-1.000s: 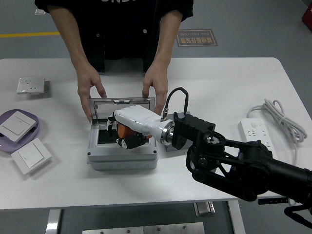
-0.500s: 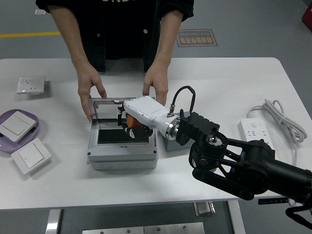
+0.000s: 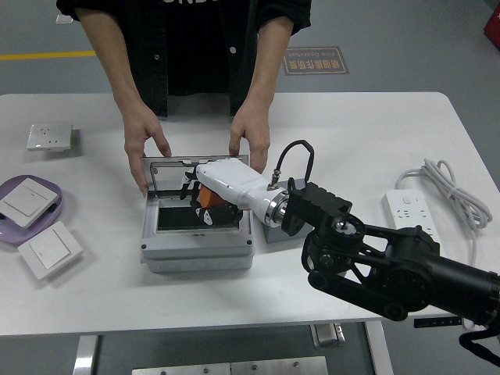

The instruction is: Pick up the cylinder from the cube,place it in the box,flap close box

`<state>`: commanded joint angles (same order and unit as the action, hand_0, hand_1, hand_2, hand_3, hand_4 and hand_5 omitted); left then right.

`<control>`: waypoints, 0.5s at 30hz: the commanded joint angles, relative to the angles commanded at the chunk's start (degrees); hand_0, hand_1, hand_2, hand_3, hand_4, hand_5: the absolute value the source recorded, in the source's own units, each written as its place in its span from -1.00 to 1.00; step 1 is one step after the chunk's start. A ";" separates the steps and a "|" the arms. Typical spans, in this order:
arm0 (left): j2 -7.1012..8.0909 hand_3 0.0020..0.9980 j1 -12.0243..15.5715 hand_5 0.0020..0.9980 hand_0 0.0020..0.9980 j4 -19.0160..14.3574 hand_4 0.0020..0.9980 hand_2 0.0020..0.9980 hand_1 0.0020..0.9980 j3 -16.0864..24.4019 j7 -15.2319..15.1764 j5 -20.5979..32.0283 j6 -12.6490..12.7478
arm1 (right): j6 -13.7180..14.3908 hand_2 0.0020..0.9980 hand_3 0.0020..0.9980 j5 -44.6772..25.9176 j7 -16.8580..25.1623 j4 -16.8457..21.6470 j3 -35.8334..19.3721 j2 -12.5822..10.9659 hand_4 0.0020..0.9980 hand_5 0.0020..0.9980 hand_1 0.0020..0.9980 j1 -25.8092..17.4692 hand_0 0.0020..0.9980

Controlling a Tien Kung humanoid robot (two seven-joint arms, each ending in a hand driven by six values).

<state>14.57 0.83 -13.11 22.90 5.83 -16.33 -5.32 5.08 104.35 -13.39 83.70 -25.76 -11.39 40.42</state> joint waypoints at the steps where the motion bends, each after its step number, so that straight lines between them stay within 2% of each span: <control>1: 0.01 0.43 0.00 -0.56 0.38 -0.01 0.41 0.36 0.38 0.05 0.00 -0.07 0.00 | 0.10 0.12 0.20 -0.29 0.38 -0.03 0.03 0.00 -0.20 -1.00 -0.01 0.03 -0.41; 5: 0.02 0.43 -0.03 -0.56 0.38 -0.06 0.41 0.36 0.38 0.06 0.02 -0.19 -0.01 | 0.59 0.12 0.20 -1.07 1.34 0.00 0.03 -0.04 -0.20 -1.00 -0.01 0.11 -0.41; 6: 0.02 0.43 -0.05 -0.57 0.38 -0.06 0.41 0.36 0.39 0.02 0.03 -0.17 0.00 | 0.86 0.15 0.27 -1.22 1.47 0.00 0.05 -0.05 0.13 -1.00 0.10 0.16 -0.07; 11: 0.03 0.43 -0.18 -0.57 0.38 -0.09 0.41 0.36 0.39 -0.04 0.05 -0.27 -0.03 | 2.88 0.15 0.27 -1.41 1.29 -0.21 0.03 -0.07 0.13 -1.00 0.10 0.26 -0.07; 12: 0.04 0.43 -0.20 -0.57 0.38 -0.09 0.41 0.36 0.38 -0.06 0.05 -0.28 -0.03 | 3.28 0.23 0.28 -1.44 1.23 -0.26 0.00 -0.09 0.38 -0.25 0.23 0.29 0.25; 15: 0.06 0.43 -0.24 -0.57 0.38 -0.09 0.41 0.36 0.38 -0.14 0.05 -0.26 -0.04 | 3.76 0.23 0.28 -1.45 0.95 -0.36 -0.08 -0.13 0.38 -0.25 0.23 0.37 0.25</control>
<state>14.63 0.59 -13.19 22.76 5.88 -16.59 -5.36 8.84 102.90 -12.45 83.34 -25.84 -11.52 40.79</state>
